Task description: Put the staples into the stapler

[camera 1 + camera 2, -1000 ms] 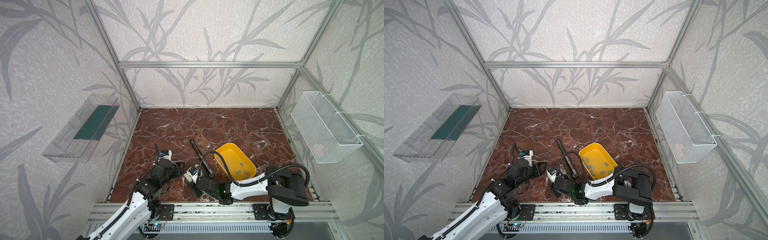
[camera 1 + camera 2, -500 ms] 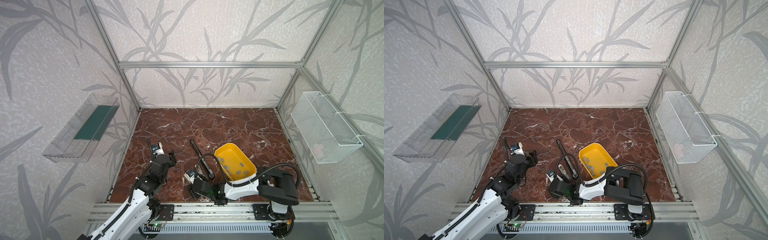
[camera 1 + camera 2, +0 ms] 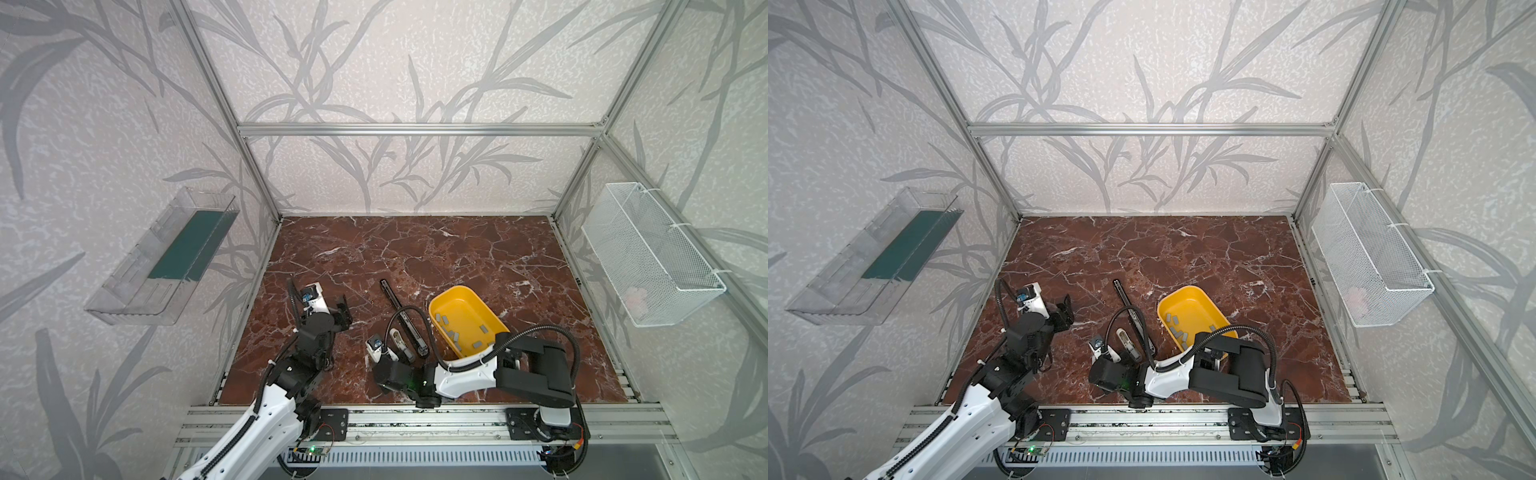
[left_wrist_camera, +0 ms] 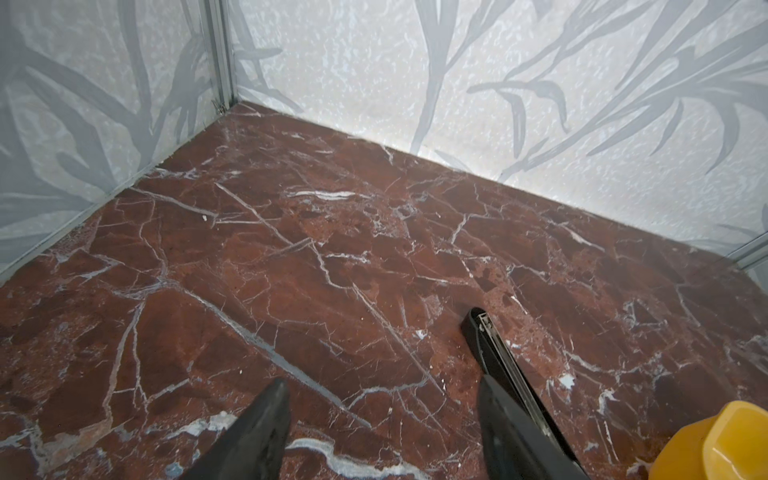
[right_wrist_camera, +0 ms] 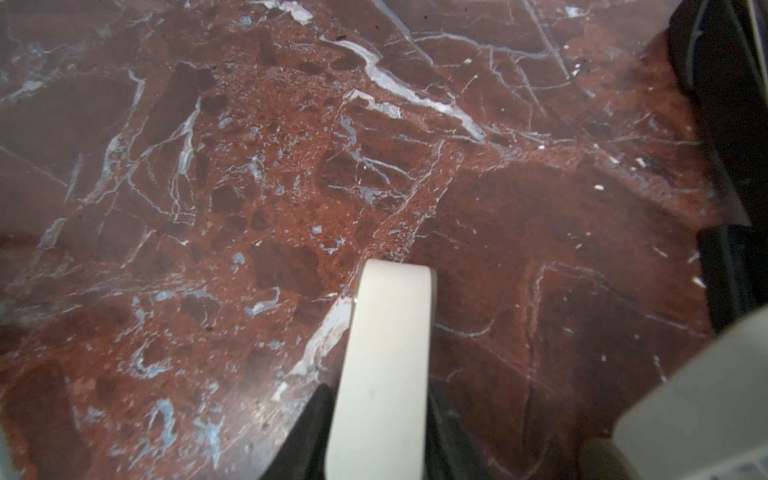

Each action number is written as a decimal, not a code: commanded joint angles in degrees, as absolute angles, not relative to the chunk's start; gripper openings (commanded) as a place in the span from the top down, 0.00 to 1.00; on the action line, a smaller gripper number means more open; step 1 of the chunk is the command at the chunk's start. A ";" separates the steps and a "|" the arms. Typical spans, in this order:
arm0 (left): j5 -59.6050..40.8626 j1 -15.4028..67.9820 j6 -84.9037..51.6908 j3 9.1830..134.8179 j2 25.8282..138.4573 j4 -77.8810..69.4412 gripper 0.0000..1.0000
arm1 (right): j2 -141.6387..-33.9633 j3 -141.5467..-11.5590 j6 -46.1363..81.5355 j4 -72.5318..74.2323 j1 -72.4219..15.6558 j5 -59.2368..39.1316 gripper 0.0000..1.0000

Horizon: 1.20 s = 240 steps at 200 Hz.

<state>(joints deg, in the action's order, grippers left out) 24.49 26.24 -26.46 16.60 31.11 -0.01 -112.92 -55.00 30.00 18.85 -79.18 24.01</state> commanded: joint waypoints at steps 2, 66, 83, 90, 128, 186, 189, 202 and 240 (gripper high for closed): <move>28.22 26.07 -25.77 14.87 27.21 0.76 0.26 | -116.29 -57.09 31.15 15.05 -78.93 24.78 0.68; 29.31 26.07 -25.25 13.89 21.64 2.07 0.25 | -124.07 -66.76 35.59 11.70 -74.71 22.54 0.73; 30.51 26.08 -25.31 13.91 21.11 2.80 0.25 | -125.76 -69.13 35.68 11.30 -74.28 22.78 0.73; 30.85 26.05 -25.33 13.81 20.90 2.90 0.25 | -126.36 -70.14 35.60 10.96 -74.12 22.59 0.72; 30.66 25.98 -25.45 13.51 20.50 2.64 0.25 | -125.76 -71.85 33.99 11.05 -74.10 21.79 0.55; 30.79 25.93 -24.94 13.61 20.57 2.75 0.25 | -117.97 -67.65 31.82 12.06 -75.07 21.61 0.42; 30.84 25.96 -24.83 13.54 20.51 2.69 0.25 | -117.22 -67.07 31.55 12.16 -75.17 21.76 0.41; 30.77 25.96 -24.61 13.53 20.59 2.42 0.25 | -113.64 -64.88 30.19 12.60 -76.14 22.43 0.37; 28.93 25.99 -23.19 13.87 22.50 1.17 0.25 | -101.48 -55.78 28.48 13.02 -78.52 24.96 0.31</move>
